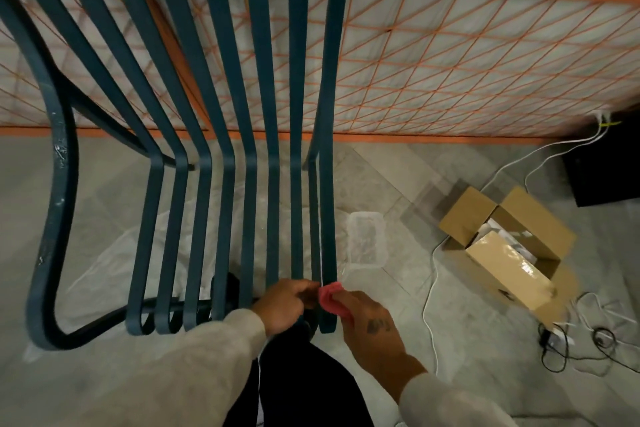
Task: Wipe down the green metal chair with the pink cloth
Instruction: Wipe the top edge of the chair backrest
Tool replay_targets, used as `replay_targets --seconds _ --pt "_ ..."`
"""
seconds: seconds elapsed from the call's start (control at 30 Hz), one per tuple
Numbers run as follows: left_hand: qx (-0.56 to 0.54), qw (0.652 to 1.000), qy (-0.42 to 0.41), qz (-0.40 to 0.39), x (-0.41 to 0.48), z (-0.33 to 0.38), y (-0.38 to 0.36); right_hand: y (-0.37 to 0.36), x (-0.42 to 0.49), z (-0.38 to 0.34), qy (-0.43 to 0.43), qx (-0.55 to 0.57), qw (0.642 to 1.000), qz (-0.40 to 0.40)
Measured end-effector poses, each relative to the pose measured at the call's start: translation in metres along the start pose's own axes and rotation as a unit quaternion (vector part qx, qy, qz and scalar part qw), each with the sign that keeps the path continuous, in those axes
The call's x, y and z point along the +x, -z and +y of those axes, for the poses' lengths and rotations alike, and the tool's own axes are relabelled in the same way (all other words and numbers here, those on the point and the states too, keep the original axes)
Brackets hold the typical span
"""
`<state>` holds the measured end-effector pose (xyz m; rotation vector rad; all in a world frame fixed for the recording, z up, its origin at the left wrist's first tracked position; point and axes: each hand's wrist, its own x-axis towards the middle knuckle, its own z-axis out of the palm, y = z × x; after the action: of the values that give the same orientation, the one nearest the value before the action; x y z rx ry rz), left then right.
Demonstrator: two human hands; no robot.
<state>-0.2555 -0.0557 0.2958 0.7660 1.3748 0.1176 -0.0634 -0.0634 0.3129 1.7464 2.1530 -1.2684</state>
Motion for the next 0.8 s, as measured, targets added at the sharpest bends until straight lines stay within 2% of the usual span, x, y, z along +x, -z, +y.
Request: replay_targets --seconds 0.07,0.13,0.2,0.27,0.33,0.4,0.5,0.57,0.63,0.73,0.8 --pt "0.007 1.0 -0.01 0.01 -0.011 0.006 -0.002 0.002 -0.009 0.005 0.003 0.013 1.0 0.005" --pt "0.029 0.999 -0.03 0.018 -0.019 0.013 -0.001 0.008 -0.01 0.004 -0.023 0.083 0.993 0.08" --pt "0.038 0.998 -0.039 0.019 -0.023 0.015 0.001 0.011 -0.004 -0.009 -0.059 0.172 0.972 0.151" --pt "0.042 0.998 -0.034 0.01 -0.024 0.016 -0.001 0.006 0.007 -0.021 -0.068 0.214 0.965 0.137" --pt "0.041 0.998 -0.039 0.004 -0.023 0.017 -0.005 -0.014 0.02 -0.022 -0.08 0.197 0.97 0.117" --pt "0.051 0.997 -0.057 -0.009 -0.023 0.013 -0.01 -0.034 0.023 -0.018 -0.134 0.198 0.963 0.127" --pt "0.119 0.988 -0.087 -0.042 -0.016 -0.012 -0.015 -0.053 -0.017 -0.017 -0.128 0.229 0.948 0.179" --pt "0.15 0.984 -0.081 -0.041 -0.02 -0.03 -0.016 -0.071 -0.053 -0.012 -0.149 0.239 0.944 0.171" --pt "0.158 0.984 -0.07 -0.053 -0.026 -0.046 -0.016 -0.095 -0.078 -0.004 -0.219 0.328 0.902 0.177" --pt "0.16 0.983 -0.076 -0.057 -0.028 -0.064 -0.012 -0.119 -0.089 -0.007 -0.363 0.46 0.774 0.241" --pt "0.167 0.982 -0.071 -0.057 -0.028 -0.066 -0.014 -0.125 -0.086 -0.019 -0.37 0.552 0.697 0.269"
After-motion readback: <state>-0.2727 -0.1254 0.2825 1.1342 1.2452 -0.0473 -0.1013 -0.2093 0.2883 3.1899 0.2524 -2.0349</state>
